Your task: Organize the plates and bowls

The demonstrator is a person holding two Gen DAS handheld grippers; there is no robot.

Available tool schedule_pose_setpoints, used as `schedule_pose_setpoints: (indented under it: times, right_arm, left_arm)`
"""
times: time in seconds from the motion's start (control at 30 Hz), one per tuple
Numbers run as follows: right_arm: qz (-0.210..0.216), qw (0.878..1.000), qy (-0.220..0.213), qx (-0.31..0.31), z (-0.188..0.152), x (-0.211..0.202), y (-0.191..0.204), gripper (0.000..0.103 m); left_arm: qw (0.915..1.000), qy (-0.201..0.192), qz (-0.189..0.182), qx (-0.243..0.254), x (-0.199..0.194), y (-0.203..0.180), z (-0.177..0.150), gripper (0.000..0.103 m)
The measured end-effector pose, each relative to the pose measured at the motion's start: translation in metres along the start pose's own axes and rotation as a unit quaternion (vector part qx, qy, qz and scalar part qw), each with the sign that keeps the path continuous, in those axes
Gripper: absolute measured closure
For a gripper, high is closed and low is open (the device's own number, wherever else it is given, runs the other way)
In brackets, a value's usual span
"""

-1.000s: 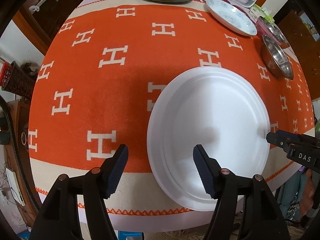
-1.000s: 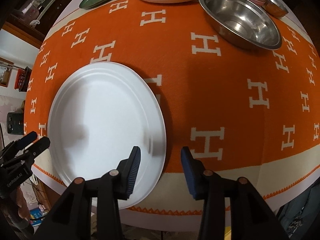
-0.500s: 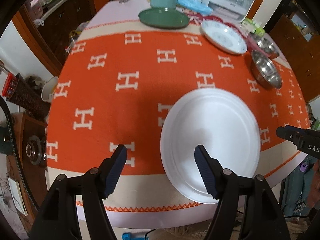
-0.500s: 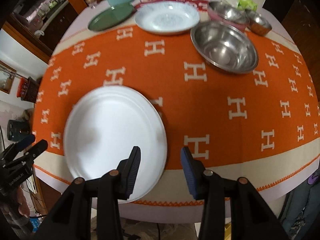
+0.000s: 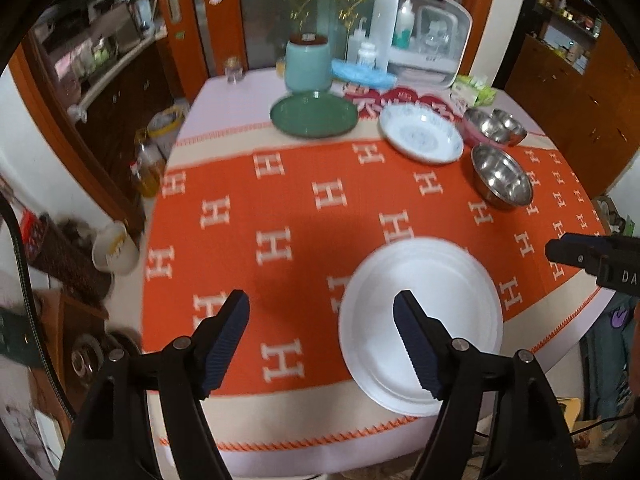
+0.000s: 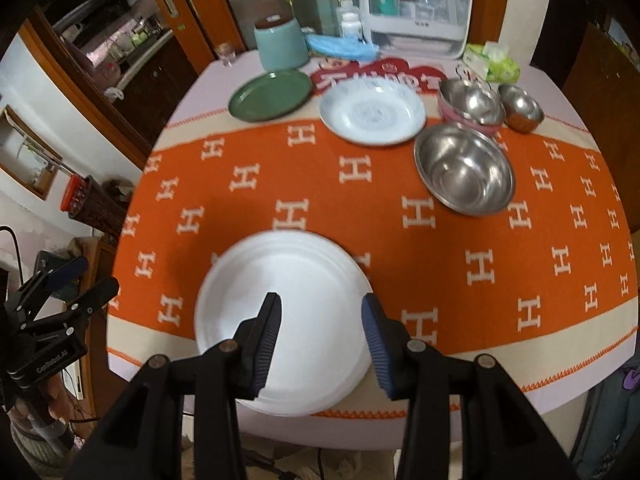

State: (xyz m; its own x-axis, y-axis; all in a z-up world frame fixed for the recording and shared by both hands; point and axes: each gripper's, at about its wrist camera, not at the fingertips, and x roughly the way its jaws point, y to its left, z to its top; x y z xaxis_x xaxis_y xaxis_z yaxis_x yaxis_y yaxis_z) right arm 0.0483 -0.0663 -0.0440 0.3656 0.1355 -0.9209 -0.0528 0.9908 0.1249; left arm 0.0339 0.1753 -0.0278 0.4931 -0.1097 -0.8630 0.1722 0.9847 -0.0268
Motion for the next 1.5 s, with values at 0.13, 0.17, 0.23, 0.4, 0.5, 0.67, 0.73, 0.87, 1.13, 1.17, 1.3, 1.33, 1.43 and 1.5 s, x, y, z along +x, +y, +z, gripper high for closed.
schedule_pose_setpoints:
  times: [0.13,0.17,0.23,0.4,0.5,0.67,0.73,0.87,1.13,1.17,1.3,1.33,1.43,1.5]
  right_arm:
    - [-0.010,1.000,-0.027,-0.002,0.027,-0.021,0.004,0.061]
    - [-0.007,1.000,-0.031,-0.001,0.032,-0.025,0.004,0.061]
    - [0.000,0.999,-0.040,0.003,0.048,-0.036,0.002,0.061]
    - [-0.018,0.998,-0.059,-0.003,0.088,-0.056,-0.001,0.061]
    - [-0.021,0.998,-0.066,-0.008,0.118,-0.061,-0.005,0.059]
    - [-0.037,0.996,-0.079,-0.016,0.172,-0.054,-0.014,0.047]
    - [-0.038,0.996,-0.079,-0.020,0.192,-0.048,-0.018,0.047]
    - [-0.036,0.996,-0.077,-0.037,0.242,-0.022,-0.023,0.047]
    - [-0.031,0.995,-0.045,-0.085,0.308,0.062,-0.022,0.047]
    - [-0.023,0.995,-0.038,-0.087,0.314,0.074,-0.023,0.047]
    - [0.002,0.996,-0.015,-0.093,0.324,0.118,-0.022,0.047]
    - [0.009,0.996,-0.007,-0.093,0.327,0.128,-0.021,0.047]
    - [0.019,0.996,0.020,-0.089,0.331,0.165,-0.020,0.047]
    - [0.026,0.996,0.032,-0.084,0.332,0.185,-0.021,0.047]
  left_arm:
    - [0.9986,-0.041,0.022,0.023,-0.020,0.008,0.026,0.021]
    - [0.9981,-0.051,0.026,0.026,-0.024,0.011,0.032,0.019]
    - [0.9970,-0.066,0.032,0.027,-0.030,0.018,0.048,0.019]
    - [0.9959,-0.082,0.034,0.018,-0.035,0.037,0.085,0.019]
    - [0.9955,-0.085,0.040,0.012,-0.033,0.047,0.110,0.019]
    - [0.9967,-0.073,0.035,-0.002,-0.023,0.062,0.144,0.016]
    - [0.9972,-0.066,0.033,-0.012,-0.015,0.069,0.162,0.014]
    - [0.9977,-0.054,0.031,-0.027,0.011,0.078,0.191,0.011]
    - [0.9960,0.002,0.057,-0.069,0.119,0.094,0.242,0.011]
    - [0.9960,0.009,0.054,-0.071,0.134,0.095,0.247,0.011]
    - [0.9934,0.043,0.026,-0.103,0.196,0.101,0.260,0.011]
    - [0.9919,0.049,0.018,-0.116,0.213,0.103,0.262,0.011]
    - [0.9876,0.065,0.021,-0.141,0.254,0.108,0.264,0.011]
    - [0.9847,0.071,0.024,-0.157,0.276,0.111,0.263,0.011]
